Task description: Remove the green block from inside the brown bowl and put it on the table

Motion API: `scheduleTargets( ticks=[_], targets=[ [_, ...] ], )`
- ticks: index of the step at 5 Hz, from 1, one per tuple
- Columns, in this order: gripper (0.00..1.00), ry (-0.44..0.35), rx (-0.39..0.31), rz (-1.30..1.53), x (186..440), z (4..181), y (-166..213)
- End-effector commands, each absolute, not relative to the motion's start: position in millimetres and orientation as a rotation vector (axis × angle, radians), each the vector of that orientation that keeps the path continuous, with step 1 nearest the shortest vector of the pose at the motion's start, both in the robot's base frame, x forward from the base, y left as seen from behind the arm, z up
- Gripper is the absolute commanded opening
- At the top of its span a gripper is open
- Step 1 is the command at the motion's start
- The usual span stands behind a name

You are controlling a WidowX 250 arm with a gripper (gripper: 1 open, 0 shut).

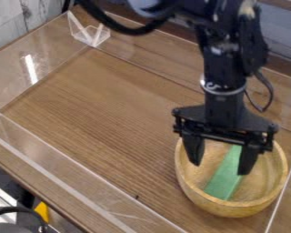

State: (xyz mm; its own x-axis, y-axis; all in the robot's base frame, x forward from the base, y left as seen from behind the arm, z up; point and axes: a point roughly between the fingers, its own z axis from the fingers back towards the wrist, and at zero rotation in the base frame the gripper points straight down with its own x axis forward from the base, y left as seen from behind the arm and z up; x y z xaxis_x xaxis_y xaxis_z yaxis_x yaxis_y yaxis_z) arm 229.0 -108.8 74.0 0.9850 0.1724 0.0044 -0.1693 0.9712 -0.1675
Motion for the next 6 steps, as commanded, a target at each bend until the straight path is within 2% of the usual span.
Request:
scheduleTargets(
  ticks=[1, 2, 3, 4, 6],
  targets=[
    [1.0, -0.039, -0.166, 0.174, 233, 69.4, -114],
    [1.0, -0.036, -0.16, 0.185, 234, 61.6, -115],
    [0.0, -0.034, -0.157, 0.194, 234, 56.9, -116],
    [0.0, -0.032, -0.164, 0.198, 234, 61.5, -114],
    [0.0, -0.045, -0.207, 0.215, 234, 96.7, -101]
  ],
)
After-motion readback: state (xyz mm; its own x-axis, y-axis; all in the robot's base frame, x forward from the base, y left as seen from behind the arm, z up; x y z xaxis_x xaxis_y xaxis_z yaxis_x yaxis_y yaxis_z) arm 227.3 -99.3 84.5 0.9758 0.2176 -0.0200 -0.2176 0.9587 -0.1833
